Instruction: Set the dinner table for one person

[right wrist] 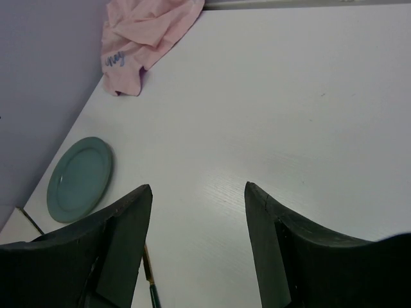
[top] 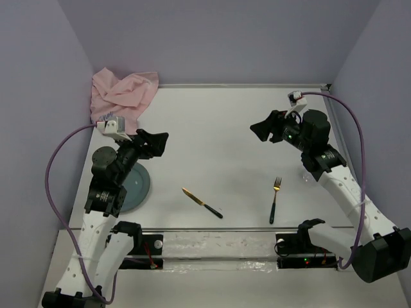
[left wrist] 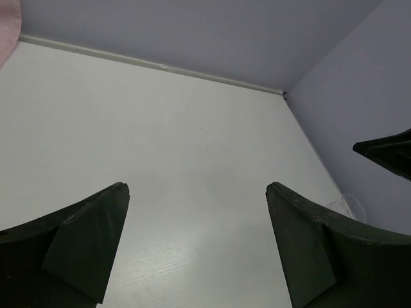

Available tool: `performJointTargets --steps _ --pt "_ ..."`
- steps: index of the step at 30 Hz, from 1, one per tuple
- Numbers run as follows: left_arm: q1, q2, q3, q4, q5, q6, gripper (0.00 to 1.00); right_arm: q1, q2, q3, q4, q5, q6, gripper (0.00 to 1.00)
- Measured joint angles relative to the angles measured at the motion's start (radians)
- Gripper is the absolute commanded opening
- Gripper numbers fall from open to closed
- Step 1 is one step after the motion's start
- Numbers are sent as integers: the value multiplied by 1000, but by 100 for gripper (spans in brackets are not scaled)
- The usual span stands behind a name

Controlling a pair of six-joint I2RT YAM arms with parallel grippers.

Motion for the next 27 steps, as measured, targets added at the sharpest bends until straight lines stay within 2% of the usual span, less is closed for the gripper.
performJointTargets --steps 8,13,17,27 --pt "0 71 56 -29 -85 0 99 0 -6 0 0 7 -1 66" --pt "4 242 215 -43 -209 0 99 0 -6 -2 0 19 -4 66" --pt "30 378 274 -44 -309 0 99 0 -6 -11 1 23 -9 66" --pt "273 872 385 -51 -412 -14 96 0 -6 -17 -3 23 -11 66"
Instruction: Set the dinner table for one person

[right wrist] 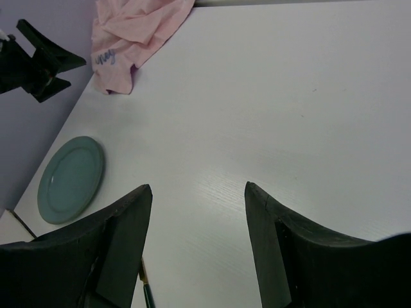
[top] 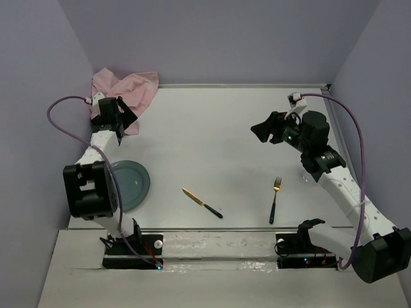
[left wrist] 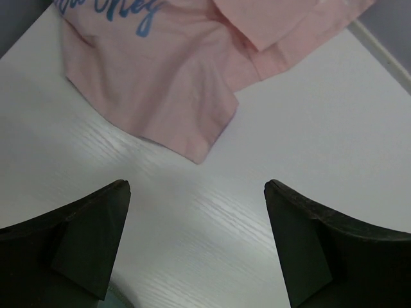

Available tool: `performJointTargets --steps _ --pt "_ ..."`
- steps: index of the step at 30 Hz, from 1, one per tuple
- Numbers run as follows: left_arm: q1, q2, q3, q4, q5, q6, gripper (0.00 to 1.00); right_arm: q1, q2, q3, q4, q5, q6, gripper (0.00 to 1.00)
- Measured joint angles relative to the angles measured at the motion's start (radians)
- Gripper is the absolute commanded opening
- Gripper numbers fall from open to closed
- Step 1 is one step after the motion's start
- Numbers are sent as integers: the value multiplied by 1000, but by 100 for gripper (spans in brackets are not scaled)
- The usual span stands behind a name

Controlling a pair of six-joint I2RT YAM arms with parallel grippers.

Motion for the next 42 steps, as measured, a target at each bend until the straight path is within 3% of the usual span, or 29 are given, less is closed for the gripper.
performJointTargets --steps 5,19,23,24,25,28,29,31,36,42 --pt "55 236 145 -17 -21 21 97 0 4 0 0 -5 0 66" --pt "58 653 544 -122 -6 94 96 2 73 0 6 -50 1 65" --pt "51 752 660 -177 -16 113 81 9 87 0 7 -55 1 65" --pt "46 773 703 -200 -11 116 61 13 90 0 7 -55 1 65" --pt "45 776 709 -203 -9 118 60 14 93 0 8 -57 2 65" --pt "24 808 761 -247 -11 143 29 14 97 0 8 -58 2 65" --pt "12 820 782 -257 -11 156 14 14 98 0 7 -58 3 65" --pt "-8 830 798 -269 -10 165 2 16 97 0 8 -58 3 65" --pt "-89 826 782 -255 -2 179 0 19 72 0 7 -50 2 65" --pt "-270 715 587 -137 110 97 0 19 50 0 10 -35 -1 65"
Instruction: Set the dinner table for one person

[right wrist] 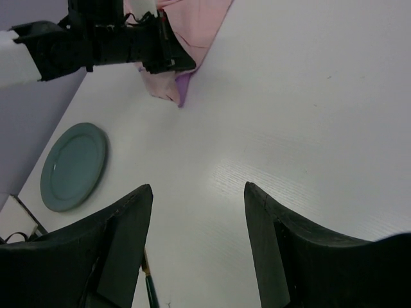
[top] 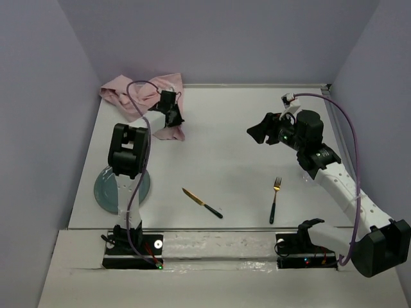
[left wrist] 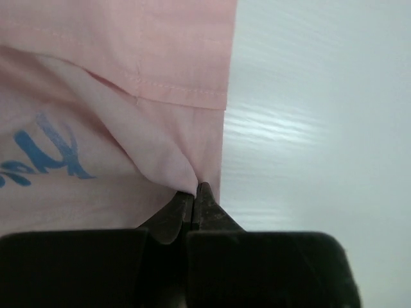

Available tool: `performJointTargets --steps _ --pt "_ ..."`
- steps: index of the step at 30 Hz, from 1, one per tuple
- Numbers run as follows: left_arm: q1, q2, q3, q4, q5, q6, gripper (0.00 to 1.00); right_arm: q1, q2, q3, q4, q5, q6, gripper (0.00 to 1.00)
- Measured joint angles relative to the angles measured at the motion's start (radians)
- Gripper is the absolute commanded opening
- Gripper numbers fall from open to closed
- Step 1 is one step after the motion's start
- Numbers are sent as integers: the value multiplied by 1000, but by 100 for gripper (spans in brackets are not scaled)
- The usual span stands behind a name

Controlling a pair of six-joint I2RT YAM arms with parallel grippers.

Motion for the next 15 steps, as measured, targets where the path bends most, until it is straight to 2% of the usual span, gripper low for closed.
performJointTargets --steps 4,7,8,10,11,15 --pt "-174 -101 -184 143 89 -108 0 0 -13 -4 -4 37 -7 65" --pt "-324 -178 -327 275 141 -216 33 0 -41 -13 -9 69 -14 65" --pt "-356 -193 -353 304 156 -241 57 0 -51 -13 -8 80 -18 65" --pt "-446 -225 -413 364 180 -296 76 0 -59 -13 -10 97 -24 65" --pt "-482 -243 -441 394 183 -327 84 0 -61 -13 -10 103 -27 65" --pt "-507 -341 -509 417 134 -351 87 0 -59 -13 -14 129 -37 63"
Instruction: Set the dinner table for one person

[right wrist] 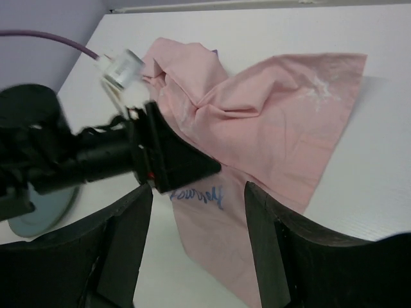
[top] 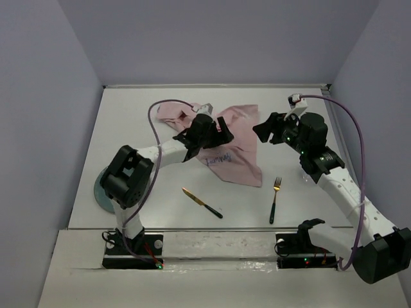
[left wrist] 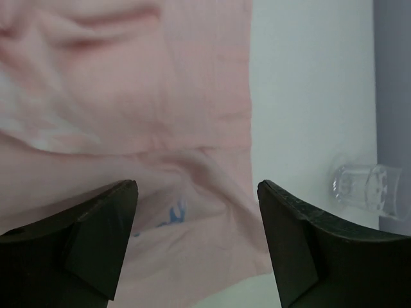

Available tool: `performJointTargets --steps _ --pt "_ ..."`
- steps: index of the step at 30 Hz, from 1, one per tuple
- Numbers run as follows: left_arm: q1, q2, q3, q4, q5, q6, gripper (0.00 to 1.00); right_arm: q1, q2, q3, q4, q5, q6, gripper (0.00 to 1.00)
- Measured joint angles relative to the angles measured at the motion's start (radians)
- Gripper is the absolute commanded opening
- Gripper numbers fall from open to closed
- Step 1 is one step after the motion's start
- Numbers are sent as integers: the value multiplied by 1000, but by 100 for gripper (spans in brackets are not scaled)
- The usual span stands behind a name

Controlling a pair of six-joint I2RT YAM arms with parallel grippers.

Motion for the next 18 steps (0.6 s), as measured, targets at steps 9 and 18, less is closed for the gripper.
performJointTargets --steps 9,18 --pt "301 -294 -58 82 -194 -13 87 0 42 0 -2 19 -9 41" --pt "545 -142 -199 133 -136 -152 84 0 81 0 -8 -3 -12 37"
